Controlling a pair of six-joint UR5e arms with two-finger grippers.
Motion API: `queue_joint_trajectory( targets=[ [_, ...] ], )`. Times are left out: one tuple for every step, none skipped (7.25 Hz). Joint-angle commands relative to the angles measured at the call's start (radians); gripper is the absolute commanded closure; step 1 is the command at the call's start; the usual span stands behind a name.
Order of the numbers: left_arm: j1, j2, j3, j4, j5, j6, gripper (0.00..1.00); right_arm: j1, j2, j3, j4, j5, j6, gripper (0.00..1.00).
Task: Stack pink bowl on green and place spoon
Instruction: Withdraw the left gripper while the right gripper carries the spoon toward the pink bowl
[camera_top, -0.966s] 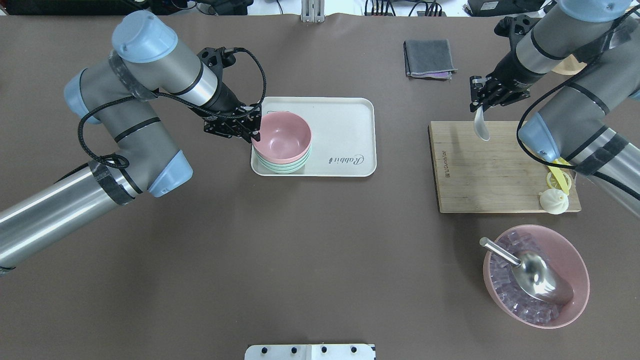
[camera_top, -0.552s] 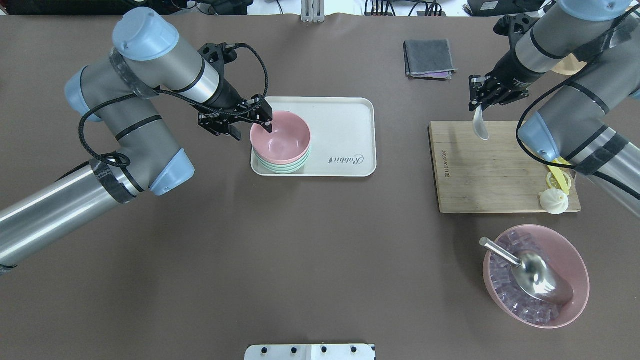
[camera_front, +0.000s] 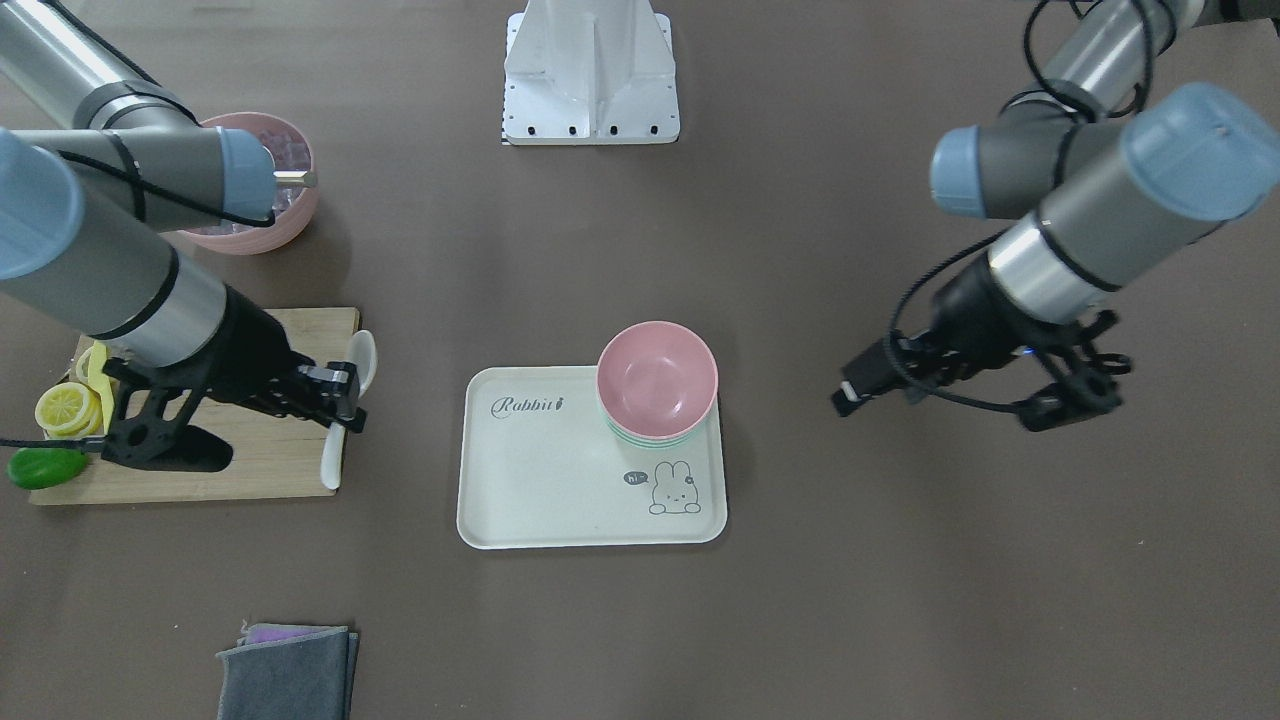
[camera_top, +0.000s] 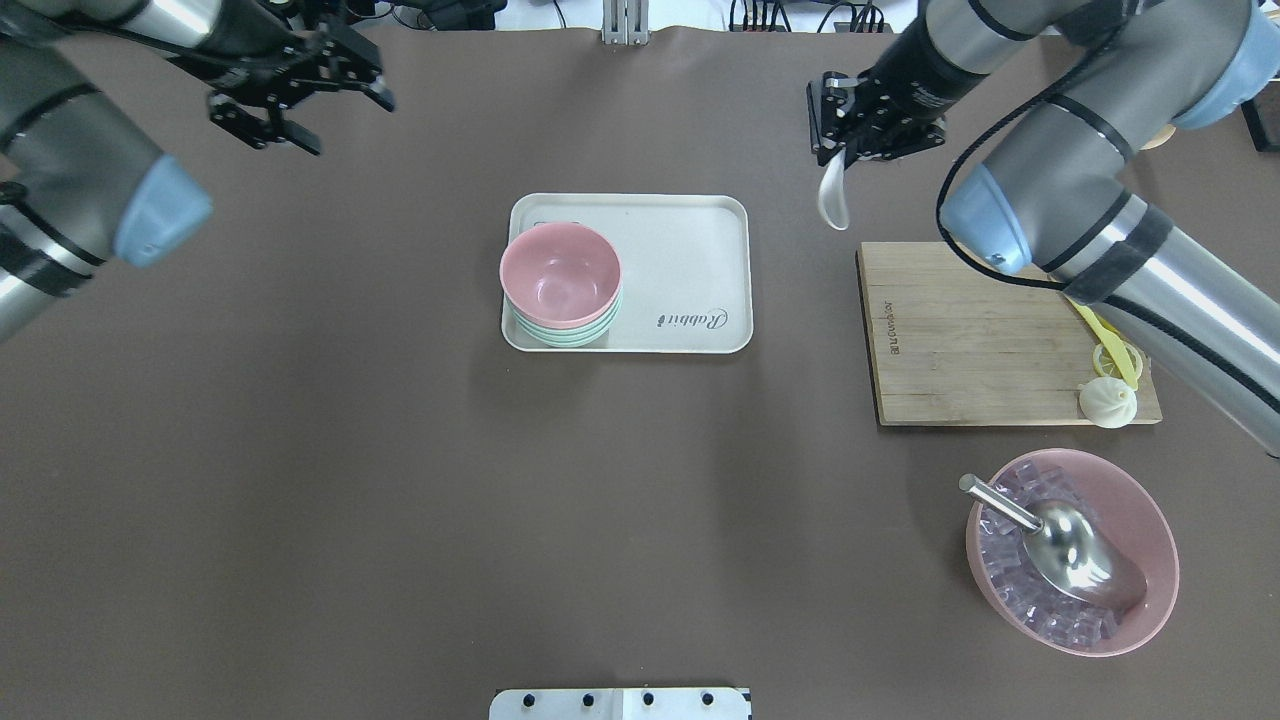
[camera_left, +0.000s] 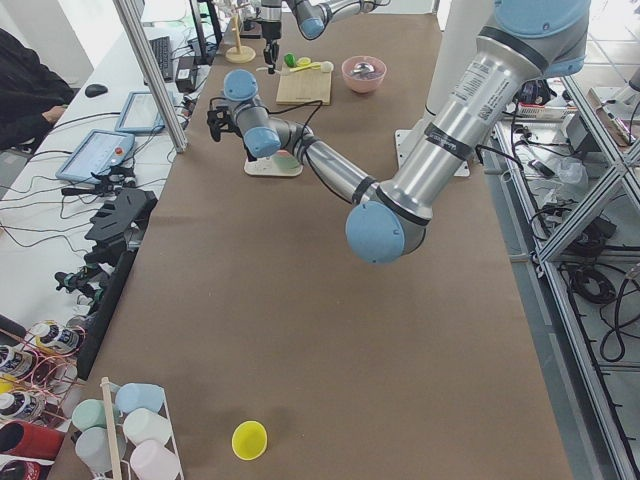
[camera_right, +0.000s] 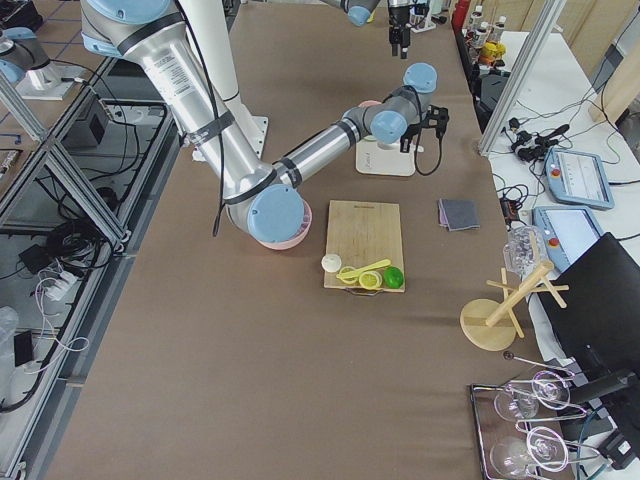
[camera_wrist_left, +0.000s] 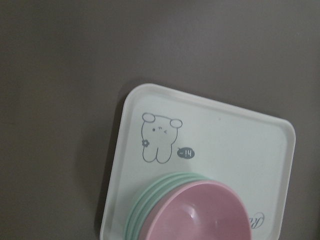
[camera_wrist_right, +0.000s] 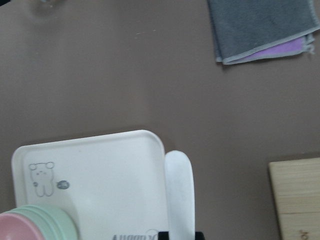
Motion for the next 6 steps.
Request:
queue_joint_trajectory(
  targets=[
    [-0.130,0.218,-0.054,-0.013,-0.028,0.275,0.03,-0.135,0.127,-0.009,0.004,-0.150,0.175,1.00],
    [-0.141,0.267,-0.054,-0.028,-0.025,0.339,0.03,-0.193,0.160,-0.023,0.007,-0.230,0.200,1.00],
    [-0.144,0.286,-0.055,-0.030,-0.018,0.347,0.03,-0.239,0.194,-0.059,0.012,-0.310,0.231,1.00],
    [-0.144,0.286,-0.058,-0.030,-0.020,0.342,0.03,-0.284,0.232,-0.108,0.024,-0.376,0.233,1.00],
    [-0.144,0.288,-0.058,-0.030,-0.018,0.341,0.03,-0.301,0.238,-0.148,0.070,-0.401,0.233,1.00],
    [-0.144,0.289,-0.057,-0.030,-0.018,0.344,0.03,-0.315,0.246,-0.170,0.084,-0.420,0.233,1.00]
  ],
)
